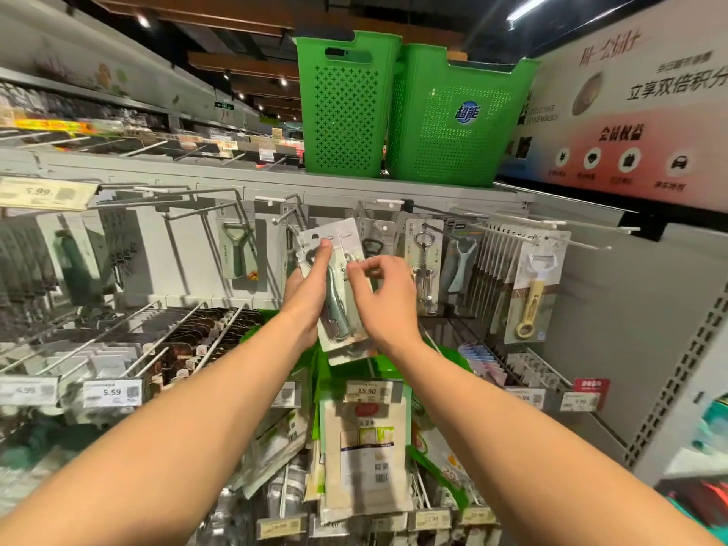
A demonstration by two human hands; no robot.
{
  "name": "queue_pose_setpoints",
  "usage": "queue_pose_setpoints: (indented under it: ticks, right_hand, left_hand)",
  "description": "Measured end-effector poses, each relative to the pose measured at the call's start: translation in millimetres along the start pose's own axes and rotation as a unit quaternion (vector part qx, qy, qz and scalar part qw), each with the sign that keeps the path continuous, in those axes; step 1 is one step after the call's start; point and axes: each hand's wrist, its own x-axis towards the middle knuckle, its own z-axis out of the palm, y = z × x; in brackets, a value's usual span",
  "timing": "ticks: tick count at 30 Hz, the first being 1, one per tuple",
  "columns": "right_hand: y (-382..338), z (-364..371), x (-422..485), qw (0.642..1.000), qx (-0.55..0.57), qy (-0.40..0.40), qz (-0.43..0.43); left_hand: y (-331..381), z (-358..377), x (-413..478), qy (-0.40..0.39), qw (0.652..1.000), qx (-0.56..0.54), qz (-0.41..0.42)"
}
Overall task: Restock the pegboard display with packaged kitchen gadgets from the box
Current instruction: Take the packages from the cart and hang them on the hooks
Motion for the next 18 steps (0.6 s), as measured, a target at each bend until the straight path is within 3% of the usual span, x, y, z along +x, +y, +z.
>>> queue_pose_setpoints:
  ticks: [10,18]
  right_hand:
    - [-22.3,-8.3,-28.8,0.997,0.059,-0.012,0.038]
    - [-33.8,-18.3,-44.1,0.998,0.054,0.028,0.026]
  left_hand:
    - [7.1,-2.6,-32.3,-0.032,0.998,-0.045,-0.012]
    - [-27.5,-25.9,11.5,0.096,0.995,-0.037,-0.012]
